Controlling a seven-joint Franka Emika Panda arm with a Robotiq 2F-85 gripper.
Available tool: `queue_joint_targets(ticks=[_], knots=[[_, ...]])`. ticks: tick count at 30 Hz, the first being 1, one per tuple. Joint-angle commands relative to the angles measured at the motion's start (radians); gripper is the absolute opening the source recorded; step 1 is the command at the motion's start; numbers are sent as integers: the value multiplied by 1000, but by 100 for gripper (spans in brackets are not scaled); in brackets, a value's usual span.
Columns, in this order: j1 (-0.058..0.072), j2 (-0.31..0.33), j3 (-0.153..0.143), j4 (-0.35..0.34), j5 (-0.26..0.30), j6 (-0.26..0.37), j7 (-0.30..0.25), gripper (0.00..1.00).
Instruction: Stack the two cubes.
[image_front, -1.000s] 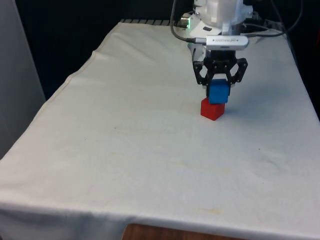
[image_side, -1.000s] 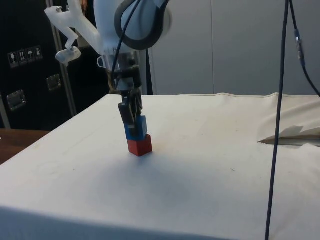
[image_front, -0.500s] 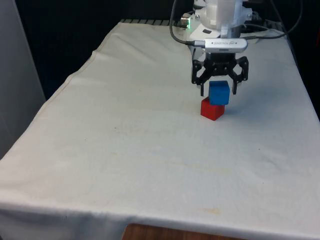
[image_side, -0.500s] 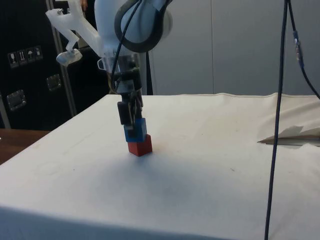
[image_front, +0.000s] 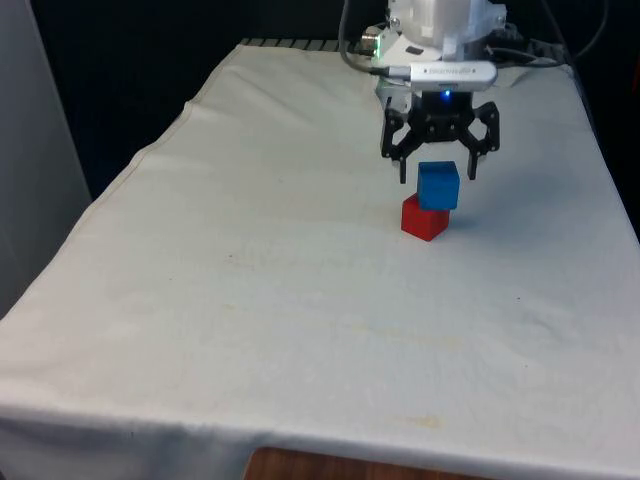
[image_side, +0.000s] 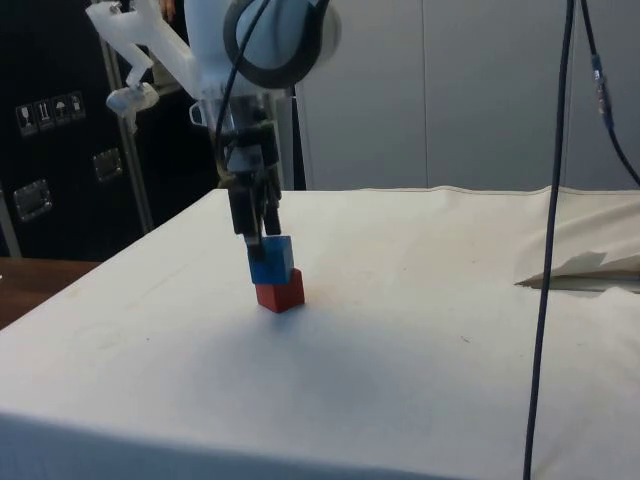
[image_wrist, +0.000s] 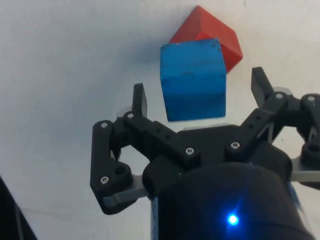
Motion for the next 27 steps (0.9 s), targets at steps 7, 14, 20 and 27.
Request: queue_joint_targets(ticks=[7,14,20,27], knots=[[1,-50,-2,0,-3,-50,10,100],[0,-94,-6,-7,-4,-81,14,100],[1,-127,-10,-20,-3,-95,16,100],[2,-174,-11,-50,-8,-95,26,100]])
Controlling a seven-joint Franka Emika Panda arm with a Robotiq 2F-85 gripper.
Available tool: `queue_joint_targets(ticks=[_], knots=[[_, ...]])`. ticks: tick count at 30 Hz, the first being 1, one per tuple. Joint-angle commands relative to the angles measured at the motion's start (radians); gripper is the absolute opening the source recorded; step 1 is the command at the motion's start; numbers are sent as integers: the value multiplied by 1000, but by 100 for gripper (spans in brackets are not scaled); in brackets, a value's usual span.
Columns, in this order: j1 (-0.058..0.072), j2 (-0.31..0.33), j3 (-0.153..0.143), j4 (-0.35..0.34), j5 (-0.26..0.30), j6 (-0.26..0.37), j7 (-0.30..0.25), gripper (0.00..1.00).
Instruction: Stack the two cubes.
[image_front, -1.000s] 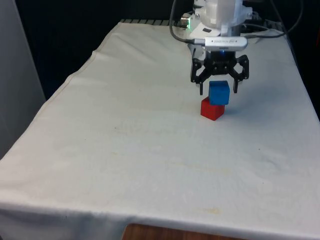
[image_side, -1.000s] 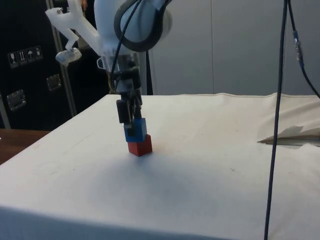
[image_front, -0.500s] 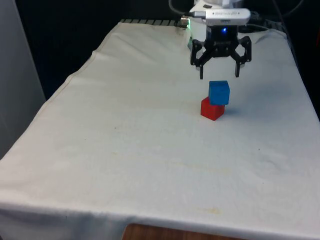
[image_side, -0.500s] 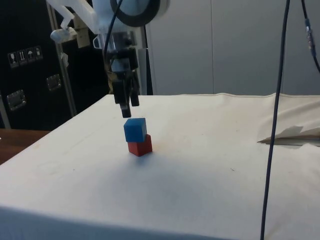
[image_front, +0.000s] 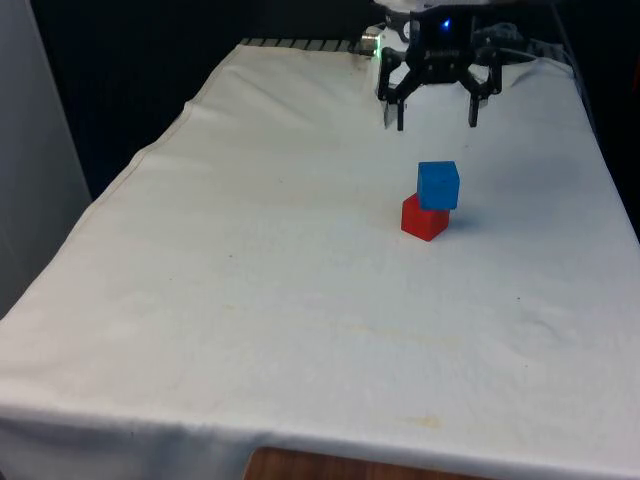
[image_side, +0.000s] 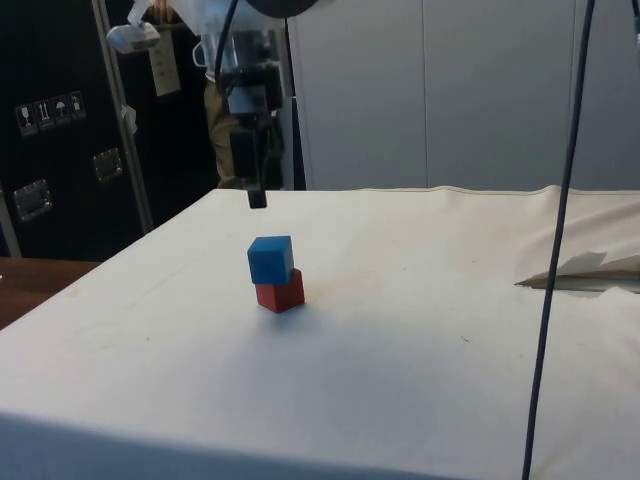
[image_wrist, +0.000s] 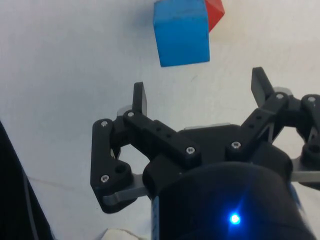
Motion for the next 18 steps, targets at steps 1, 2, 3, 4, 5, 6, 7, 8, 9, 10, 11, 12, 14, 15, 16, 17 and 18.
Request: queue_joint_targets(ticks=[1,2,3,4,5,6,7,8,9,10,11,12,14,15,16,17,18], knots=[[3,-18,-2,-13,-9,0,11,100],[0,-7,0,-5,0,0,0,100],[3,-31,-2,-20,-11,1,13,100],[3,-36,-2,-24,-12,2,14,100],[4,-41,-1,-26,-13,2,16,100],[4,-46,-1,-27,-14,2,19,100],[4,-50,-1,-28,-14,3,21,100],[4,-54,-1,-29,-15,3,24,100],[5,-58,0,-31,-16,5,27,100],[1,-51,2,-26,-3,0,12,100],[5,-66,1,-34,-16,8,33,100],[5,-70,1,-36,-17,10,36,100],[6,-78,2,-38,-20,12,46,100],[6,-81,3,-39,-22,13,52,100],[6,-83,4,-40,-24,14,57,100],[5,-87,6,-41,-27,18,67,100],[5,-88,6,-42,-27,19,72,100]])
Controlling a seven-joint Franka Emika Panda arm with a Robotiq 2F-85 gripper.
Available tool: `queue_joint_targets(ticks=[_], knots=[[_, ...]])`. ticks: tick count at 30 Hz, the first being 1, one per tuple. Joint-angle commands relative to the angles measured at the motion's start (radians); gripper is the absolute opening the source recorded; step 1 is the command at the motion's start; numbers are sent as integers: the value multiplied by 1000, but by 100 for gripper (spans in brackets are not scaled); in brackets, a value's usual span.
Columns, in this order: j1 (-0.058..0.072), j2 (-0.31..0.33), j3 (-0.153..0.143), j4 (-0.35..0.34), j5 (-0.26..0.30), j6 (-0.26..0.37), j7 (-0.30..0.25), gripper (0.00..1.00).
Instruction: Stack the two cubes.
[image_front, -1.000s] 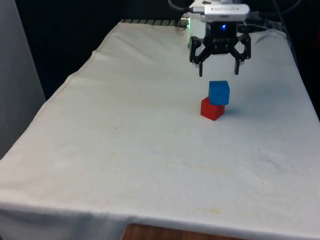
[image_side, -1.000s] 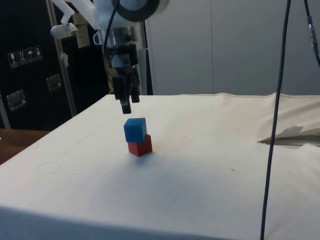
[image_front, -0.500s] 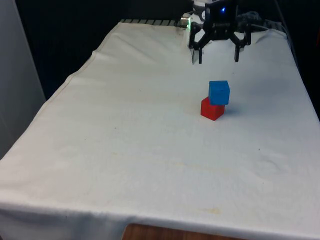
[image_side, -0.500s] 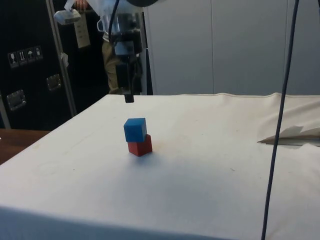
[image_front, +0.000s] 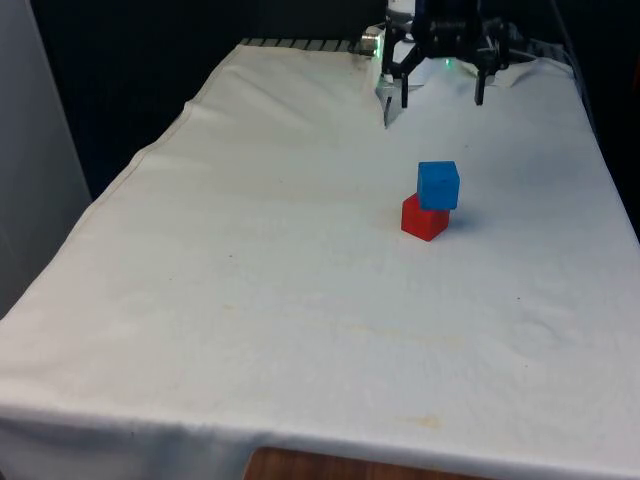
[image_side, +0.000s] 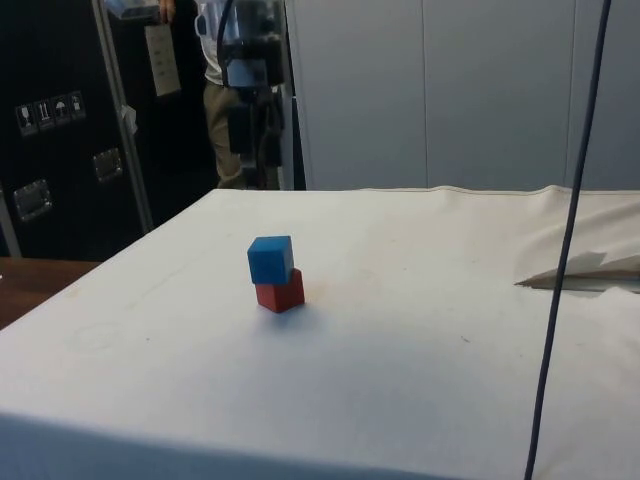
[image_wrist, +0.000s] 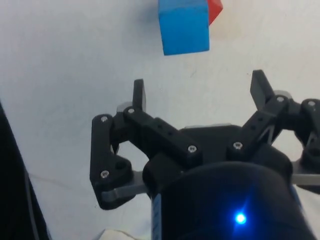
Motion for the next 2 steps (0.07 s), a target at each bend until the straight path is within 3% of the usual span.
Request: queue_joint_targets(ticks=[1,2], knots=[[2,-2,-2,-4,-10,11,14,100],[0,-1,0,0,0,0,2,100]])
